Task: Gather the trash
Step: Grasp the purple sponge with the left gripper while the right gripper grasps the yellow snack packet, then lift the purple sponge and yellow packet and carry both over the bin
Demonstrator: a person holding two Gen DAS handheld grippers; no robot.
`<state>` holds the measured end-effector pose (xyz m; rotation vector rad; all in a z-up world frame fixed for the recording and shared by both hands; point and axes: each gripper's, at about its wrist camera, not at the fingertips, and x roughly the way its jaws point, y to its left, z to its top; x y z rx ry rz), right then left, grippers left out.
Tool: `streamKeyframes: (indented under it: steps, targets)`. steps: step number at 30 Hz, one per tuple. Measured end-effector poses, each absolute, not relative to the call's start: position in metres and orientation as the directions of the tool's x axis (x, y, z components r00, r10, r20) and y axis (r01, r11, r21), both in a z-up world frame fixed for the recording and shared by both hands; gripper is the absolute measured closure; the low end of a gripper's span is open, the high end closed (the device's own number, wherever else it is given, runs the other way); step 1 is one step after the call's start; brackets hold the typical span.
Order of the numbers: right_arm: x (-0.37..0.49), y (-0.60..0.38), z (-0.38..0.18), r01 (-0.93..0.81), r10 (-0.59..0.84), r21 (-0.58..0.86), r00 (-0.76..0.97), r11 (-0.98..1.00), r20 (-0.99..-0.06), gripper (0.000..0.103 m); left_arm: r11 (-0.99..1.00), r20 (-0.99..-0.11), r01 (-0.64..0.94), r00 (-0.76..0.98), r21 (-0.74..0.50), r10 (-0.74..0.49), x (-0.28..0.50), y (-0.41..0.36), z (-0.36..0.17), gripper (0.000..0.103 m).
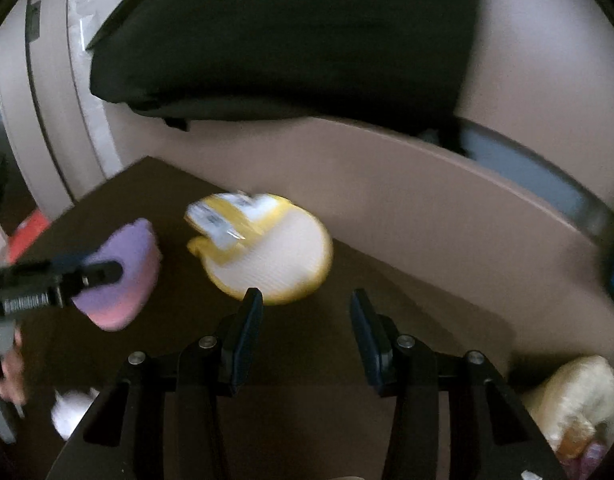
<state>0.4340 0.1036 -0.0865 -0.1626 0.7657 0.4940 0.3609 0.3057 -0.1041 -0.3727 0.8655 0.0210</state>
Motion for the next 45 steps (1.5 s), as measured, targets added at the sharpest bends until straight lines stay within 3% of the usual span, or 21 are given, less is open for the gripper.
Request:
streamKeyframes:
  steps: [7, 9, 11, 15, 25, 34, 39, 42, 45]
  targets:
    - [0.457, 0.171, -0.082, -0.564, 0.42, -0.021, 0.639, 0.826, -0.645, 0.06, 0.928, -0.749, -0.16, 0.642, -0.335, -0.16, 0.35, 0.319, -0.107, 0.075]
    - [0.466, 0.19, -0.086, -0.586, 0.425, -0.039, 0.63, 0.809, -0.649, 0.061, 0.915, -0.732, -0.153, 0.654, -0.374, -0.19, 0.349, 0.325, -0.107, 0.07]
    - [0.478, 0.205, -0.096, -0.609, 0.417, -0.054, 0.602, 0.791, -0.681, 0.061, 0.906, -0.719, -0.15, 0.665, -0.395, -0.202, 0.346, 0.329, -0.106, 0.053]
    - [0.488, 0.212, -0.117, -0.613, 0.354, -0.112, 0.585, 0.782, -0.73, 0.061, 0.908, -0.711, -0.151, 0.676, -0.391, -0.194, 0.345, 0.329, -0.104, 0.05]
    - [0.478, 0.175, -0.121, -0.632, 0.351, -0.087, 0.534, 0.77, -0.769, 0.058, 0.932, -0.757, -0.173, 0.639, -0.318, -0.14, 0.362, 0.297, -0.113, 0.045]
    - [0.467, 0.092, -0.118, -0.475, 0.315, 0.03, 0.532, 0.879, -0.786, 0.062, 0.933, -0.787, -0.249, 0.614, -0.259, -0.055, 0.378, 0.283, -0.12, 0.038]
    - [0.441, 0.047, -0.098, -0.524, 0.45, 0.139, 0.532, 0.84, -0.717, 0.056, 0.928, -0.809, -0.299, 0.588, -0.221, -0.003, 0.386, 0.278, -0.123, 0.038]
    - [0.431, 0.028, -0.081, -0.556, 0.475, 0.104, 0.581, 0.825, -0.661, 0.051, 0.916, -0.809, -0.322, 0.588, -0.241, -0.005, 0.385, 0.28, -0.119, 0.038]
    - [0.431, 0.026, -0.08, -0.608, 0.479, 0.064, 0.551, 0.791, -0.683, 0.05, 0.913, -0.782, -0.311, 0.623, -0.264, -0.014, 0.374, 0.28, -0.111, 0.039]
